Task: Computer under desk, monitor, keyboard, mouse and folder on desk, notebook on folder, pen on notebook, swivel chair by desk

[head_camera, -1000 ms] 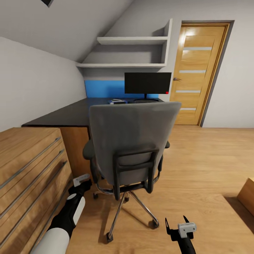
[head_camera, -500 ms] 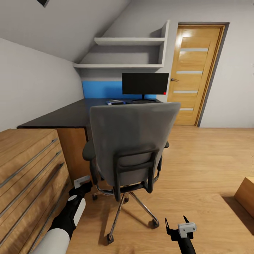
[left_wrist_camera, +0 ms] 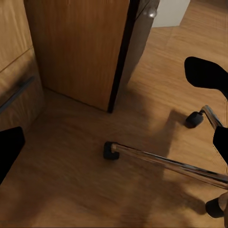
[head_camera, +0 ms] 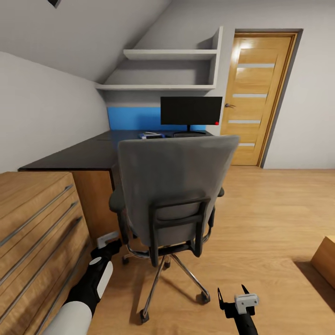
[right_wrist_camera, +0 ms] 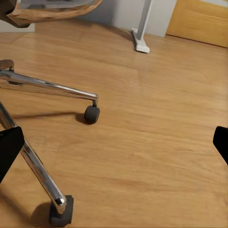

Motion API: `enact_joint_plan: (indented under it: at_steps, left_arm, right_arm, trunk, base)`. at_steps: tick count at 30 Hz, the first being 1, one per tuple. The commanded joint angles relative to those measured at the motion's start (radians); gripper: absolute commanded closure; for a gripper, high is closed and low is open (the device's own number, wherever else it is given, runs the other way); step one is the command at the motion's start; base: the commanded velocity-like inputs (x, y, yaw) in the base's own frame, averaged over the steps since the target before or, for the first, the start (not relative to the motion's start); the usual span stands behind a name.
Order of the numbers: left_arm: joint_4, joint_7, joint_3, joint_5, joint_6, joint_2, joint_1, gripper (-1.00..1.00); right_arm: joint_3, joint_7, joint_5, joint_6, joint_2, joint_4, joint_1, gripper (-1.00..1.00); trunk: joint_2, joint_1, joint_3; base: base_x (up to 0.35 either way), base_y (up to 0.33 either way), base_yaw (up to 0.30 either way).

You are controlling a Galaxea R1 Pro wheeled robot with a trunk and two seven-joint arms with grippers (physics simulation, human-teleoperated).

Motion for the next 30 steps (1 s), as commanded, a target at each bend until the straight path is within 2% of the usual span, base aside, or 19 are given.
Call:
enact_joint_plan:
  at_steps: [1, 11, 18, 24, 30]
  left_arm:
    - [-0.002, -0.001, 0.001, 0.007, 0.005, -0.001, 0.000, -1.00]
    - [-0.001, -0.001, 0.001, 0.007, 0.004, -0.001, 0.000, -1.00]
    - [-0.001, -0.002, 0.000, 0.007, 0.005, -0.002, 0.000, -1.00]
    - [-0.001, -0.002, 0.000, 0.006, 0.005, -0.003, 0.000, -1.00]
    - [0.000, -0.003, -0.001, 0.006, 0.005, -0.003, 0.000, -1.00]
  right_arm:
    - [0.009, -0.002, -0.006, -0.004, 0.000, 0.002, -0.001, -1.00]
    - [0.009, -0.002, -0.006, -0.004, 0.000, 0.002, -0.001, -1.00]
    - [0.009, -0.002, -0.006, -0.004, 0.000, 0.002, -0.001, -1.00]
    - [0.009, -0.002, -0.006, -0.004, 0.000, 0.002, -0.001, -1.00]
    - [0.009, -0.002, -0.006, -0.004, 0.000, 0.002, -0.001, -1.00]
  trunk:
    - [0.000, 0.000, -0.001]
    - [0.000, 0.000, -0.001]
    - [0.000, 0.000, -0.001]
    - [0.000, 0.000, -0.001]
    - [0.000, 0.000, -0.001]
  base:
    - [0.154, -0.065, 0.000]
    - [0.035, -0.024, 0.000]
    - [0.001, -0.180, 0.000]
    - [0.009, -0.046, 0.000]
    - [0.169, -0.123, 0.000]
